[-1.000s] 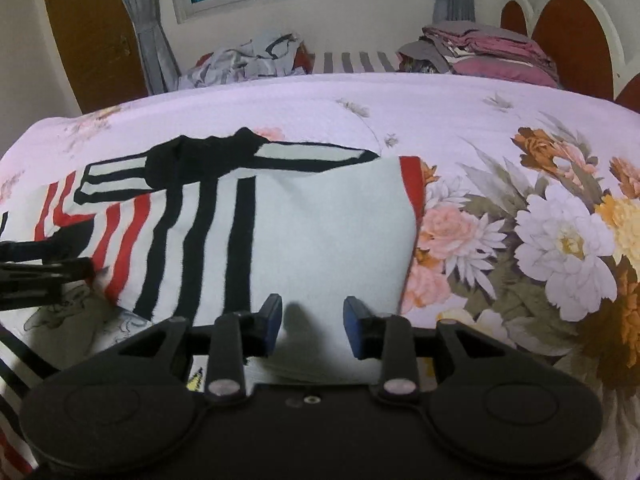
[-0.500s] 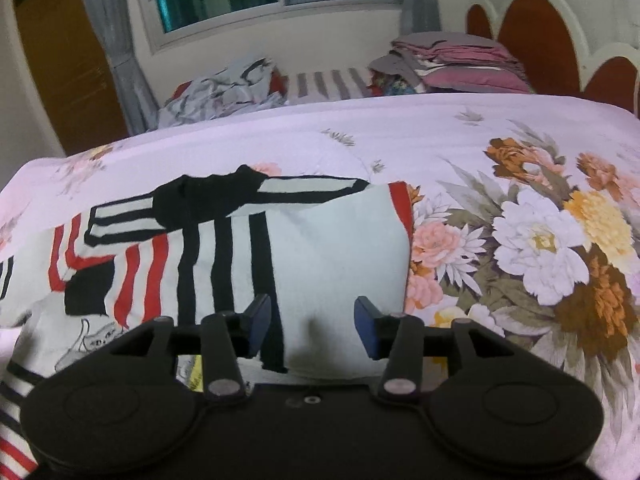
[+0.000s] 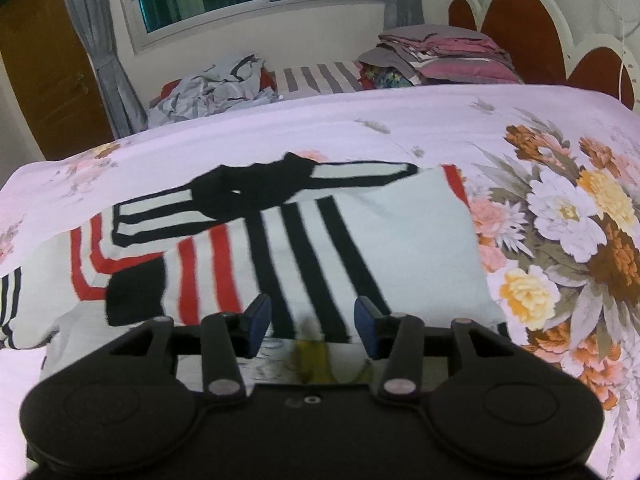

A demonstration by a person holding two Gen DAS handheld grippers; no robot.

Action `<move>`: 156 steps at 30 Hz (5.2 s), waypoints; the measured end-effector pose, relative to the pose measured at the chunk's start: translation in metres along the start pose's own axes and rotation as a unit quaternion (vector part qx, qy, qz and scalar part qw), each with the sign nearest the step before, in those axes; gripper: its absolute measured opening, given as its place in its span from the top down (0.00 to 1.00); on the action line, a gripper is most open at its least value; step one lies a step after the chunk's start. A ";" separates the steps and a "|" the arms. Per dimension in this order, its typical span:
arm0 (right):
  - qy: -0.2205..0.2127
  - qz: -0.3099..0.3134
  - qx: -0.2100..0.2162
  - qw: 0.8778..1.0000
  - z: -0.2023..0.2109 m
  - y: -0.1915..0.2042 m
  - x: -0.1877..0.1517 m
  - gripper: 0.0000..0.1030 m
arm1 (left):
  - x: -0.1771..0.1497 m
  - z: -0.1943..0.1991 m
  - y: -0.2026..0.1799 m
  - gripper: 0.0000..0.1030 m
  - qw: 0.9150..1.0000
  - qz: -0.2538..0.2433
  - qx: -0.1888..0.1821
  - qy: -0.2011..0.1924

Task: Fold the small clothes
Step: 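Grasp the other black sleeve cuff with the left gripper and lift it, then fold the held sleeve across the sweater body and release it, then move both grippers to the sweater hem and grasp its edge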

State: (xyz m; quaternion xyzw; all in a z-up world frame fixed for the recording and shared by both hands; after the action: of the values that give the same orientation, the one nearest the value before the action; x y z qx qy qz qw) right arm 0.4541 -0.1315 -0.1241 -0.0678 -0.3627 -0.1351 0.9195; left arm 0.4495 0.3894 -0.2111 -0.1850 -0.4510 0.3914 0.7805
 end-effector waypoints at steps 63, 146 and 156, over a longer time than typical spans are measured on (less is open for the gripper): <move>0.093 -0.123 0.186 0.970 -0.083 -0.005 0.011 0.51 | -0.164 0.005 -0.200 0.36 0.922 -0.360 -0.064 0.125; 0.006 0.105 0.041 0.994 -0.093 0.041 0.035 0.80 | -0.196 -0.098 -0.307 0.73 0.839 -0.487 -0.150 0.192; 0.010 0.142 0.024 0.989 -0.074 0.046 -0.001 0.64 | -0.247 -0.063 -0.295 0.34 0.835 -0.485 -0.151 0.209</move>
State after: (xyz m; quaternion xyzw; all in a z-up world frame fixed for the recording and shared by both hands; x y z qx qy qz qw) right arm 0.5149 -0.1040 -0.1799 -0.0954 -0.3436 0.0051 0.9343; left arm 0.5635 0.0166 -0.1931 -0.1355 -0.3625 -0.1587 0.9083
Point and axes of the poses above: each gripper's, at about its wrist camera, not at the fingertips, and z roughly against the way its jaws point, y to its left, x to its top, the point moved 5 cm from there along -z, roughly the way its jaws point, and after that the axes turned 10 degrees about -x, right-handed, at the moved point
